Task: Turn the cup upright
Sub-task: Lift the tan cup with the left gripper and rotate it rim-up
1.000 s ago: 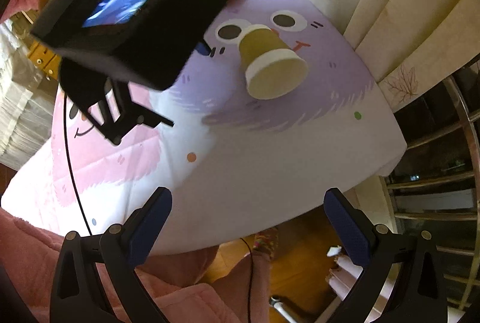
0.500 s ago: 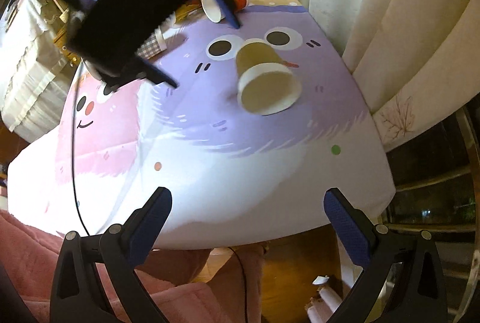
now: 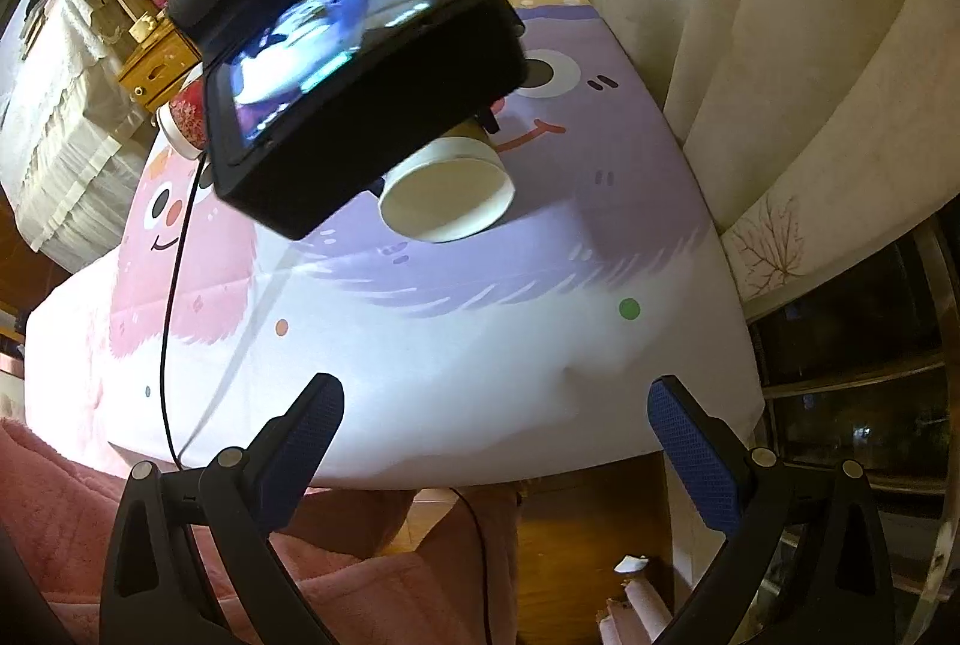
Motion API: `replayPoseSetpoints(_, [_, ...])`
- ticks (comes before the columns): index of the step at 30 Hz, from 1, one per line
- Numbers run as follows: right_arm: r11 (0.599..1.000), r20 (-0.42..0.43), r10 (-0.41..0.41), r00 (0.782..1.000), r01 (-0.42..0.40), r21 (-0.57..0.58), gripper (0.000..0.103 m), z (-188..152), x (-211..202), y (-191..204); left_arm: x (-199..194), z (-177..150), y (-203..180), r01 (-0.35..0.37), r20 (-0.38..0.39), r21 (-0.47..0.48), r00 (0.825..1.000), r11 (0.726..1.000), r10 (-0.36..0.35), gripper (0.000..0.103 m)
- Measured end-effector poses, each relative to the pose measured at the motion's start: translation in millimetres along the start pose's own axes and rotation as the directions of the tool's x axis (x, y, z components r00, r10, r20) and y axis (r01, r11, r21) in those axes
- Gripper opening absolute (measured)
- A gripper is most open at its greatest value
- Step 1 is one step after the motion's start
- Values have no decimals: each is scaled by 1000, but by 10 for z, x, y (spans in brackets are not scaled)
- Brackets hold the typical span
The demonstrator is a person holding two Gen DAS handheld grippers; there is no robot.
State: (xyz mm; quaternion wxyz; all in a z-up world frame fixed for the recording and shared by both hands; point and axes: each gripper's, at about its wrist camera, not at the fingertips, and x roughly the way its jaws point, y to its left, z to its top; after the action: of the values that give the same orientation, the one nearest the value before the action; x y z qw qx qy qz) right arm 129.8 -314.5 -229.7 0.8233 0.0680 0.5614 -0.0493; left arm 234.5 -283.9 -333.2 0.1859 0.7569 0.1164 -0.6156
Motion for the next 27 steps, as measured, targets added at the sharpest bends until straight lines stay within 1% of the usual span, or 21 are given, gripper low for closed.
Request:
replayPoseSetpoints(2, [1000,0,6,1000,-6,-6,103,14,-15,-19,-59,-21,57,25,8,-60,1000,998,-25,67])
replayPoseSetpoints(4, [1000,3,19,1000,-18,-16,103,1,4,-71,-141,-64,147,46,21,-161,999,986,-43,67])
replayPoseSetpoints(6, [999,9,30,1000,-29,-32,103,29,-24,-95,-237,-143,247,87,37,-288,996,954,-79,67])
replayPoseSetpoints(7, [999,12,37,999,-36,-40,103,33,-27,-110,-266,-169,280,100,45,-326,995,940,-90,67])
replayPoseSetpoints(8, [998,17,46,999,-45,-50,103,59,-44,-115,-345,-233,326,123,61,-412,992,903,-107,67])
replayPoseSetpoints(10, [996,24,66,998,-65,-68,103,115,-62,-136,-458,-325,348,151,80,-513,988,845,-128,67])
replayPoseSetpoints(11, [994,27,80,996,-78,-77,103,150,-80,-145,-486,-355,344,159,86,-540,987,827,-133,67])
replayPoseSetpoints(12, [992,29,93,995,-90,-84,103,185,-99,-155,-549,-400,344,172,95,-599,985,782,-144,67])
replayPoseSetpoints(13, [990,32,108,994,-105,-92,103,223,-119,-160,-619,-446,288,183,103,-638,983,748,-152,67])
replayPoseSetpoints(14, [988,34,124,992,-120,-98,103,263,-137,-163,-670,-497,283,197,117,-687,980,700,-161,67])
replayPoseSetpoints(15, [986,35,140,990,-136,-102,103,306,-152,-168,-727,-564,276,213,139,-740,977,638,-164,67])
replayPoseSetpoints(16, [984,36,154,988,-149,-102,103,346,-175,-177,-778,-635,265,225,160,-790,974,570,-162,67])
replayPoseSetpoints(17, [981,38,170,985,-165,-102,103,388,-189,-180,-883,-619,180,230,168,-815,972,533,-162,67])
replayPoseSetpoints(19, [975,40,204,978,-199,-104,103,463,-220,-186,-953,-724,76,255,211,-895,965,365,-156,67])
replayPoseSetpoints(20, [971,39,217,975,-212,-109,103,502,-227,-177,-1000,-732,-12,260,220,-911,963,321,-155,67])
replayPoseSetpoints(21, [968,37,228,973,-222,-115,103,545,-230,-162,-1000,-827,-78,263,234,-942,960,209,-150,67])
replayPoseSetpoints(22, [965,34,237,971,-232,-121,103,580,-237,-150,-1154,-832,-240,259,240,-958,960,127,-148,67])
replayPoseSetpoints(24, [958,24,260,965,-254,-131,103,654,-220,-122,-1155,-960,-444,245,249,-968,958,-47,-145,67])
replayPoseSetpoints(25, [954,15,272,962,-268,-134,103,685,-204,-99,-1123,-1001,-504,246,258,-964,955,-100,-144,67])
replayPoseSetpoints(26, [950,4,283,959,-280,-136,103,720,-184,-73,-1098,-1056,-603,249,276,-951,951,-184,-140,67])
replayPoseSetpoints(27, [944,-10,302,953,-300,-139,103,738,-177,-49,-1054,-1129,-744,253,301,-920,946,-299,-123,67])
